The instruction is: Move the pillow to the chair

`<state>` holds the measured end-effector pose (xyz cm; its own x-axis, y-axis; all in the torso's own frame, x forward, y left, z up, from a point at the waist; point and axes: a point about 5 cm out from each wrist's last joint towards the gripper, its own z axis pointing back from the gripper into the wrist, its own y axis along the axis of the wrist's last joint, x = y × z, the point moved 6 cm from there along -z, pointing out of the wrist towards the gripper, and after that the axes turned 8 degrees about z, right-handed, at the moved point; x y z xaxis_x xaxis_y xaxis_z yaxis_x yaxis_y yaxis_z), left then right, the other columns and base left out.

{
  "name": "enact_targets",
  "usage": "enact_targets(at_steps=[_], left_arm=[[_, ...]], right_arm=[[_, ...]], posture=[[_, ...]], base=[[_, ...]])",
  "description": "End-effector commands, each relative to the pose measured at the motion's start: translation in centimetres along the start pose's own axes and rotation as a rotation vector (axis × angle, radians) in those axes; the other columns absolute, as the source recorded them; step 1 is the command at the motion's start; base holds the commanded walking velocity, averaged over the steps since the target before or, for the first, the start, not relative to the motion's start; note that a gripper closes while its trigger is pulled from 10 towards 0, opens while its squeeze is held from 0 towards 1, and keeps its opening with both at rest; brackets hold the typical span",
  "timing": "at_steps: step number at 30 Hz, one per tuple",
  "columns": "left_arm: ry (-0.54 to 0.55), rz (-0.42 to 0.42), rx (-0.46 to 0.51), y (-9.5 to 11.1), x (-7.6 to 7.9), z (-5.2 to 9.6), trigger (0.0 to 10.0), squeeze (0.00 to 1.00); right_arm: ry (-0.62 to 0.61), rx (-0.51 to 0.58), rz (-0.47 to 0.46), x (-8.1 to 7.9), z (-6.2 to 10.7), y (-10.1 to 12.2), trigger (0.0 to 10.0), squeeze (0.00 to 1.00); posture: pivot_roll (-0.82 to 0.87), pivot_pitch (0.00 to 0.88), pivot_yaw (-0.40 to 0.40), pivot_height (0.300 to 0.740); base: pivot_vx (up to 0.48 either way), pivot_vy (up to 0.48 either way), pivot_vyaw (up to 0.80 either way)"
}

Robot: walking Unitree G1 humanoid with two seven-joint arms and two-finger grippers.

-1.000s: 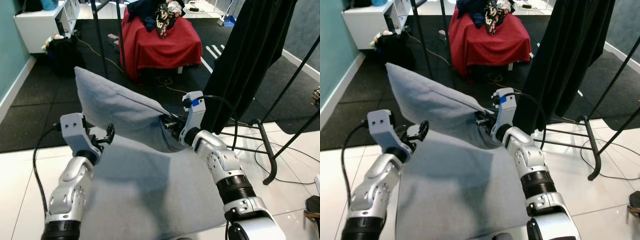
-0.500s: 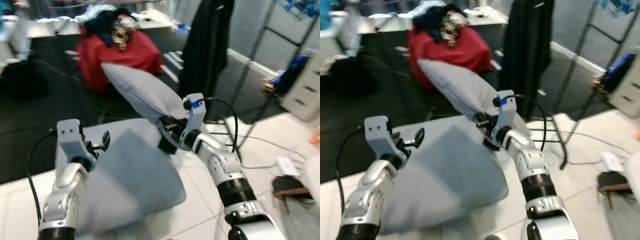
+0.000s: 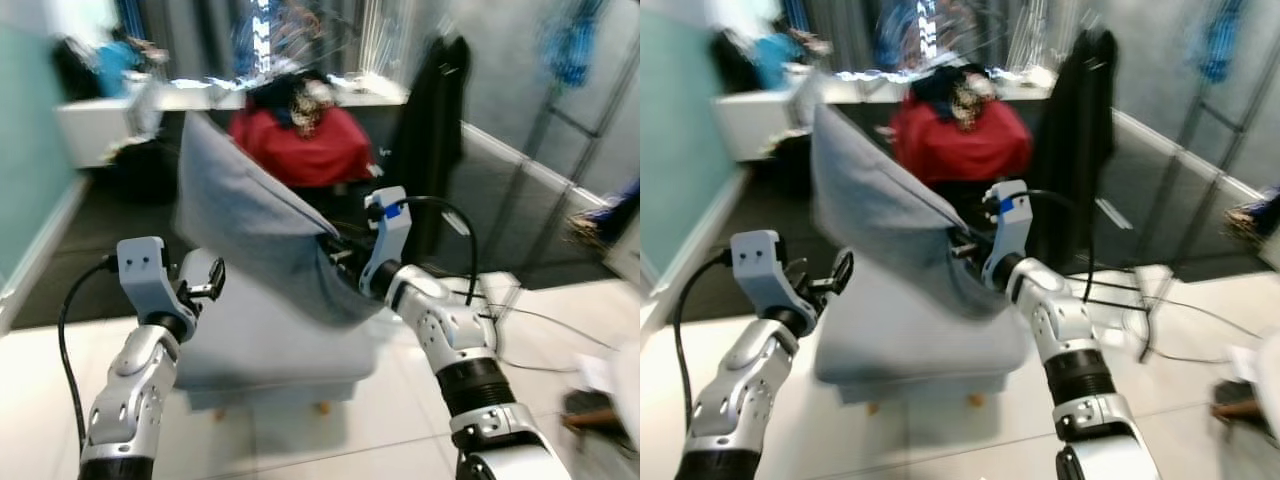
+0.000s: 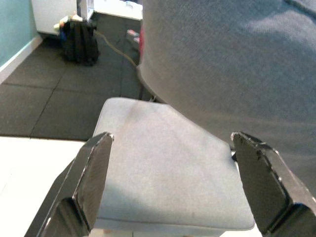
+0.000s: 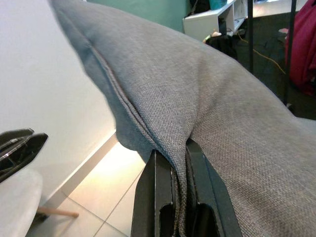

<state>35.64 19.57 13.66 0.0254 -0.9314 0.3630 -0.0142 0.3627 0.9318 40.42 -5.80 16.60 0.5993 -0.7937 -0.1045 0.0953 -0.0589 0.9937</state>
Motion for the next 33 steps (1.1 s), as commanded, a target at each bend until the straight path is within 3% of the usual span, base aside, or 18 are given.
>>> enact_targets(at_steps=[1,18,20,21,23,28,33], left_arm=[[-0.021,-0.013,-0.008,-0.2,0.6,-0.2,10.0,0.0],[-0.029,-0.022,-0.015,-0.5,0.8,-0.1,10.0,0.0],[-0.028,-0.024,-0.015,-0.5,0.7,-0.1,10.0,0.0],[-0.024,-0.026,-0.011,-0.5,0.7,-0.1,10.0,0.0],[-0.024,-0.026,-0.011,-0.5,0.7,-0.1,10.0,0.0],[0.029,-0.058,0.008,-0.4,-0.1,-0.1,10.0,0.0],[0.068,-0.081,0.012,-0.6,-0.7,-0.1,10.0,0.0]], right_arm=[[0.021,0.088,0.016,-0.4,-0.1,2.6,0.0,0.0],[0.01,0.073,0.015,-0.1,0.0,2.1,0.0,0.0],[-0.018,0.068,0.021,0.4,0.0,1.8,0.5,0.0],[-0.057,0.071,0.024,1.2,0.2,1.5,10.0,0.0],[-0.057,0.071,0.024,1.2,0.2,1.5,10.0,0.0],[-0.244,0.006,0.111,4.6,1.0,-0.1,10.0,0.0],[-0.112,0.036,0.004,3.4,1.4,-0.3,10.0,0.0]], posture=[[-0.11,0.0,-0.04,0.74],[-0.11,0.0,-0.039,0.74],[-0.11,0.0,-0.038,0.74],[-0.11,0.0,-0.04,0.74],[-0.11,0.0,-0.04,0.74],[-0.11,0.0,-0.041,0.74],[-0.12,0.0,-0.041,0.74]], base=[[0.0,0.0,0.0],[0.0,0.0,0.0],[0.0,0.0,0.0],[0.0,0.0,0.0],[0.0,0.0,0.0],[0.0,0.0,0.0],[0.0,0.0,0.0]])
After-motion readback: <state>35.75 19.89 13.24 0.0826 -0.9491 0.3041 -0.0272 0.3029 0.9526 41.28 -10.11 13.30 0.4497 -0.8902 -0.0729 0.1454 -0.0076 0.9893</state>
